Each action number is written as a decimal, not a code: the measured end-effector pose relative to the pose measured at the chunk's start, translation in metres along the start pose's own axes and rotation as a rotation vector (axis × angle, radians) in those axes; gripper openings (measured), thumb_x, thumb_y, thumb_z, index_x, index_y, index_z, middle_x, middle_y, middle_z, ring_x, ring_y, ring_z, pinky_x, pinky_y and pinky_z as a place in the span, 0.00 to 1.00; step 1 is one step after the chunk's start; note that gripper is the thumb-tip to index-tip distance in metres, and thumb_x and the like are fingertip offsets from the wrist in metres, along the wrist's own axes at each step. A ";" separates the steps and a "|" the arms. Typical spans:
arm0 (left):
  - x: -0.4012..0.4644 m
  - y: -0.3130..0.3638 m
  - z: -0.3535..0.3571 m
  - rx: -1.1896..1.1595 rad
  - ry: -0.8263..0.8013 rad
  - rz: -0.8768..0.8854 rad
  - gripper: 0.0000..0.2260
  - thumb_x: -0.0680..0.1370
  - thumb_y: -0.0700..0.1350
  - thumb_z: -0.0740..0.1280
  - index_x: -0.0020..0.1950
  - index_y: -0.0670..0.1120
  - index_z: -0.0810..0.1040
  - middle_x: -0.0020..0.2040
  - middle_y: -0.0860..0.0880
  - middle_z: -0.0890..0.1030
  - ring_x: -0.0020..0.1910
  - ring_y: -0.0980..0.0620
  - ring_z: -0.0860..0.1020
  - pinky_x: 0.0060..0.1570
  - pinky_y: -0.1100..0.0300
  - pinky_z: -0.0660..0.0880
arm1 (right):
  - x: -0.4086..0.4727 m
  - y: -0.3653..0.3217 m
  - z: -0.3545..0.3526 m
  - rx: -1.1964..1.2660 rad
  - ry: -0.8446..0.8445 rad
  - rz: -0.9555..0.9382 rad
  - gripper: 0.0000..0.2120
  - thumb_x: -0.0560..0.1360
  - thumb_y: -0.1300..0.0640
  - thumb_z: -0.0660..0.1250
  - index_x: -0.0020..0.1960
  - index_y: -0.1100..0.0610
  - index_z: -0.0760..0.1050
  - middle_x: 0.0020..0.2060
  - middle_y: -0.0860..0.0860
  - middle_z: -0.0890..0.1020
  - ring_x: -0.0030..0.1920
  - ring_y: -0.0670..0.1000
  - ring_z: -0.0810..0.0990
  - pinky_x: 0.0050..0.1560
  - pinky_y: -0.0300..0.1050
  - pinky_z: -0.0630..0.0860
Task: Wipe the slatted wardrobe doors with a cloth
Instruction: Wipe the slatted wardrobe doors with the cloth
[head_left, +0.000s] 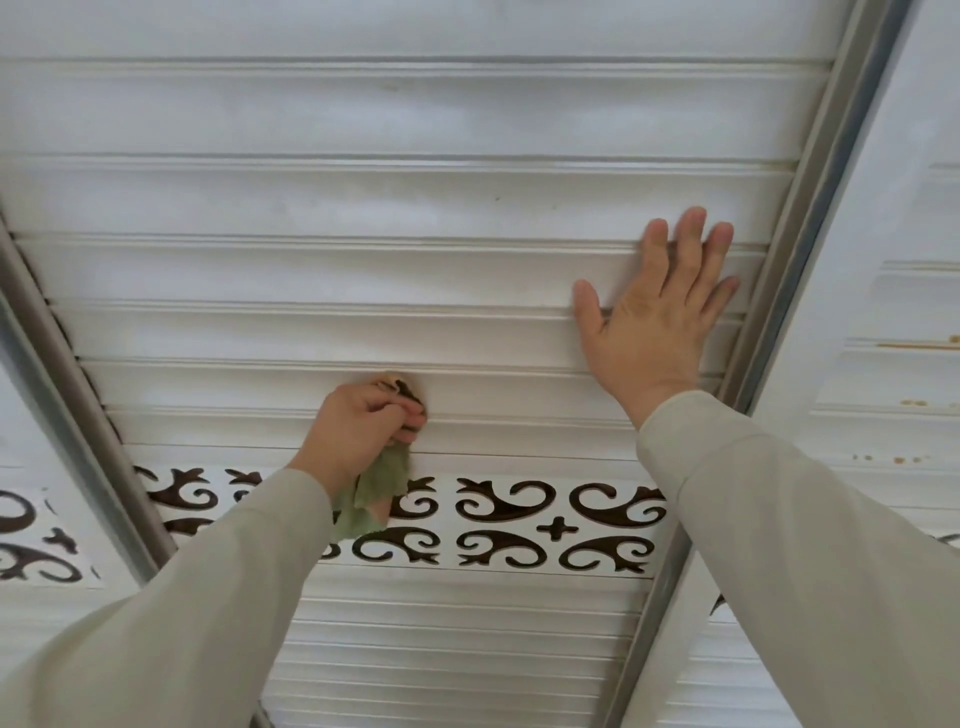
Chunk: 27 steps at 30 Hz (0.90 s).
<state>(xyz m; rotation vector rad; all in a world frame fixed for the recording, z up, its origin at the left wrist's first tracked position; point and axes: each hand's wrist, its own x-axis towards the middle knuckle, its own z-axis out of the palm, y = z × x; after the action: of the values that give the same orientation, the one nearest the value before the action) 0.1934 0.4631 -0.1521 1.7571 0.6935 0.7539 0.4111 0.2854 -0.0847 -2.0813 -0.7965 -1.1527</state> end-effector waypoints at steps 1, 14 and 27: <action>0.001 0.002 0.004 0.003 -0.004 -0.009 0.11 0.78 0.33 0.63 0.46 0.41 0.85 0.41 0.46 0.86 0.42 0.46 0.85 0.42 0.63 0.80 | 0.000 0.000 0.000 0.001 -0.004 -0.004 0.40 0.78 0.37 0.57 0.79 0.60 0.49 0.78 0.63 0.50 0.77 0.68 0.46 0.73 0.71 0.46; -0.004 0.028 0.041 0.027 -0.174 0.021 0.11 0.77 0.33 0.61 0.40 0.40 0.83 0.32 0.42 0.83 0.34 0.44 0.84 0.36 0.58 0.81 | -0.057 -0.055 -0.017 0.525 -0.722 -0.015 0.13 0.78 0.48 0.65 0.56 0.54 0.79 0.44 0.46 0.82 0.43 0.47 0.80 0.49 0.47 0.79; -0.001 0.007 -0.011 0.218 -0.045 0.037 0.09 0.73 0.38 0.64 0.33 0.38 0.79 0.28 0.41 0.80 0.28 0.50 0.79 0.37 0.60 0.78 | -0.081 -0.124 0.018 0.749 -0.844 0.383 0.11 0.79 0.56 0.65 0.43 0.61 0.81 0.38 0.58 0.85 0.36 0.53 0.85 0.43 0.53 0.83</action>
<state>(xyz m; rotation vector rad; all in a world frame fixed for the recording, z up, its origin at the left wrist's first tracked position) 0.1845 0.4668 -0.1434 1.9832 0.7372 0.6815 0.2925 0.3602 -0.1351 -1.8687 -0.9342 0.2779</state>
